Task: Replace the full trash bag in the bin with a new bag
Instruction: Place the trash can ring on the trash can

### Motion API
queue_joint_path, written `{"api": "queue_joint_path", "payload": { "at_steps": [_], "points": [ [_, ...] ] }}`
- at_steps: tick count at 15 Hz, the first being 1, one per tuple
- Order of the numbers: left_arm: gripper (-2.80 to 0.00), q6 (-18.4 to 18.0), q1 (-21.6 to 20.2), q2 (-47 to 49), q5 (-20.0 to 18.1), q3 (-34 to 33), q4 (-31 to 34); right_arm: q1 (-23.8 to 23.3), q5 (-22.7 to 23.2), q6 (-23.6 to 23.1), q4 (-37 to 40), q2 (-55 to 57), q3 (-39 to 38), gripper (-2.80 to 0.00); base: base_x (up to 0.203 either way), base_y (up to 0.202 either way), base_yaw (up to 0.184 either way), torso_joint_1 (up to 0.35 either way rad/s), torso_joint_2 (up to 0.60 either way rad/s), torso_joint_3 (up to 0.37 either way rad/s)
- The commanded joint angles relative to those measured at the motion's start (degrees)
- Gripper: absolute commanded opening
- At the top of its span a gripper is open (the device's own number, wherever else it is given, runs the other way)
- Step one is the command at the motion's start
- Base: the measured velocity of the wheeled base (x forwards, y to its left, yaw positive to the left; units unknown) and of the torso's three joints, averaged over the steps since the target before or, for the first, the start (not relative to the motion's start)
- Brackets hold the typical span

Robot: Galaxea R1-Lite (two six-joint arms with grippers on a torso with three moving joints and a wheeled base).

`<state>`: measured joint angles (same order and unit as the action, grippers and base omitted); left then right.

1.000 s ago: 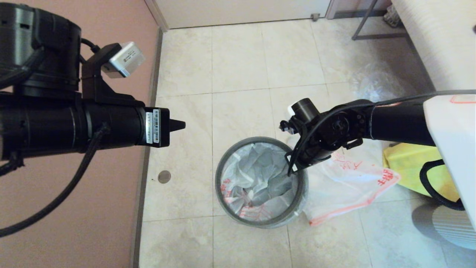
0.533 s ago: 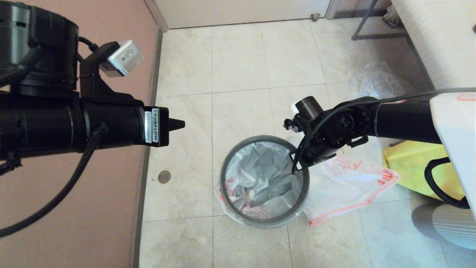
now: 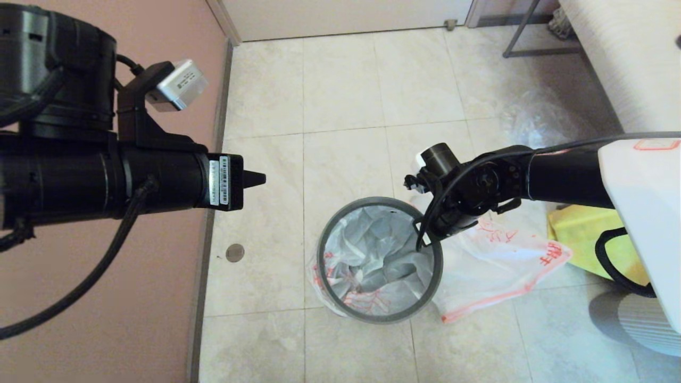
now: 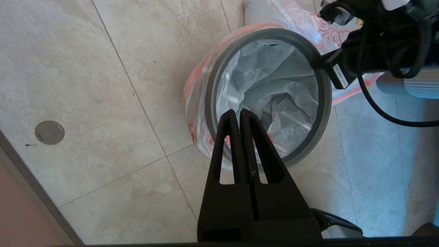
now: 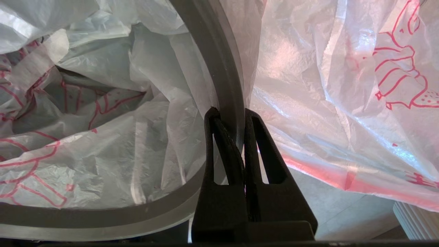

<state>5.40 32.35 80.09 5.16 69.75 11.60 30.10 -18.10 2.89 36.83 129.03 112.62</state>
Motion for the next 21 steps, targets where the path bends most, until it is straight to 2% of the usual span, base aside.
{"api": "queue_joint_path", "payload": {
  "at_steps": [1,9,10,11,17,18,20,21],
  "points": [
    [-2.8,0.0,0.0,0.1,0.0,0.0,0.1,0.3,-0.1,0.0,0.4,-1.0,-0.1,-2.8,0.0,0.0,0.0,0.0,0.0,0.0],
    [-2.8,0.0,-0.1,0.2,0.0,0.0,0.0,0.2,-0.1,-0.1,0.2,2.3,0.0,-2.8,0.0,0.0,0.0,0.0,0.0,0.0],
    [-2.8,0.0,-0.1,0.2,0.0,0.0,0.0,0.1,-0.1,-0.1,-0.2,2.5,0.0,-2.16,0.0,0.0,0.0,0.0,0.0,0.0],
    [-2.8,0.0,-0.1,0.2,0.0,0.0,0.1,0.1,-0.1,0.0,-0.7,2.6,0.0,0.0,0.0,0.0,0.0,0.0,0.0,0.0],
    [-2.8,0.1,-0.1,-0.1,-0.3,0.0,0.2,0.7,0.7,1.7,0.4,-4.7,-2.4,0.0,0.0,0.0,0.0,0.0,0.0,0.0],
    [-2.8,0.1,-0.1,0.1,-0.9,0.0,0.3,0.9,2.5,3.6,1.3,-7.3,-3.3,0.0,0.0,0.0,0.0,0.0,0.0,0.0],
    [-2.8,0.2,-0.6,0.9,-4.6,0.1,0.5,0.1,14.3,7.9,3.6,-10.2,-4.8,0.0,0.0,0.0,0.0,0.0,0.0,0.0],
    [-2.8,0.2,-1.2,1.4,-7.3,0.0,0.6,-1.2,22.9,9.2,4.3,-11.2,-5.4,-2.8,0.0,0.0,0.0,0.0,0.0,0.0]
  ]
}}
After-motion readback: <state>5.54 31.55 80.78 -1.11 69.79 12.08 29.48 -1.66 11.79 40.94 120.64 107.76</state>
